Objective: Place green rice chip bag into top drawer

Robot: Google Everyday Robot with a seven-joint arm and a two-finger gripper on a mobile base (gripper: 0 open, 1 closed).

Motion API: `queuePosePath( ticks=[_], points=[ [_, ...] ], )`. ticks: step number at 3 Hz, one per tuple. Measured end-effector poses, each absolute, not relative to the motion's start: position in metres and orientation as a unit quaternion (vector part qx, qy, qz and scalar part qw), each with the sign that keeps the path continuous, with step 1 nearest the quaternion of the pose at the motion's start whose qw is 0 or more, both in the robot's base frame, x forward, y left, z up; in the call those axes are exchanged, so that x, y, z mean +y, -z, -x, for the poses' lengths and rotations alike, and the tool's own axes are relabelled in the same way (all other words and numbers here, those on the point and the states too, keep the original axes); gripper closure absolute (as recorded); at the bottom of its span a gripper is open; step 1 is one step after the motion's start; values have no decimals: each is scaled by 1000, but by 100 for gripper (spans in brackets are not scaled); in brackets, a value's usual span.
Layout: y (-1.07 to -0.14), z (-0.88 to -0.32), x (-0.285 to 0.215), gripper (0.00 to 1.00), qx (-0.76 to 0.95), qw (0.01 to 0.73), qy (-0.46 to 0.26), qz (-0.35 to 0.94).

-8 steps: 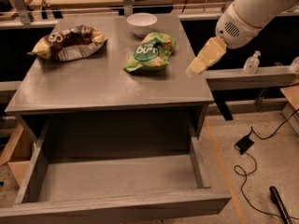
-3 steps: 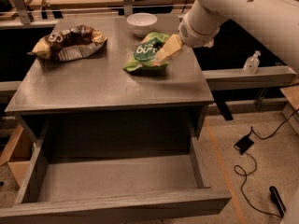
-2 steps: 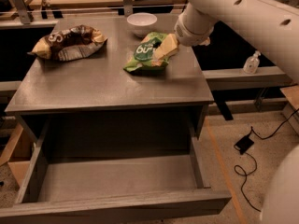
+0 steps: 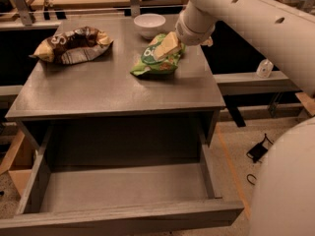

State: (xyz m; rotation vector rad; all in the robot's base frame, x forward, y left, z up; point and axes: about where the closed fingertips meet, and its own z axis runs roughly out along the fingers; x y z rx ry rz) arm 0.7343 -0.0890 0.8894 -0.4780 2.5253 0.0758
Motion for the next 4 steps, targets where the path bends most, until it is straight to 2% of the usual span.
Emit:
queuePosePath(
  ticks=[4],
  points=[
    [-852,-758,-41,0,957,220,-61,178]
  ],
)
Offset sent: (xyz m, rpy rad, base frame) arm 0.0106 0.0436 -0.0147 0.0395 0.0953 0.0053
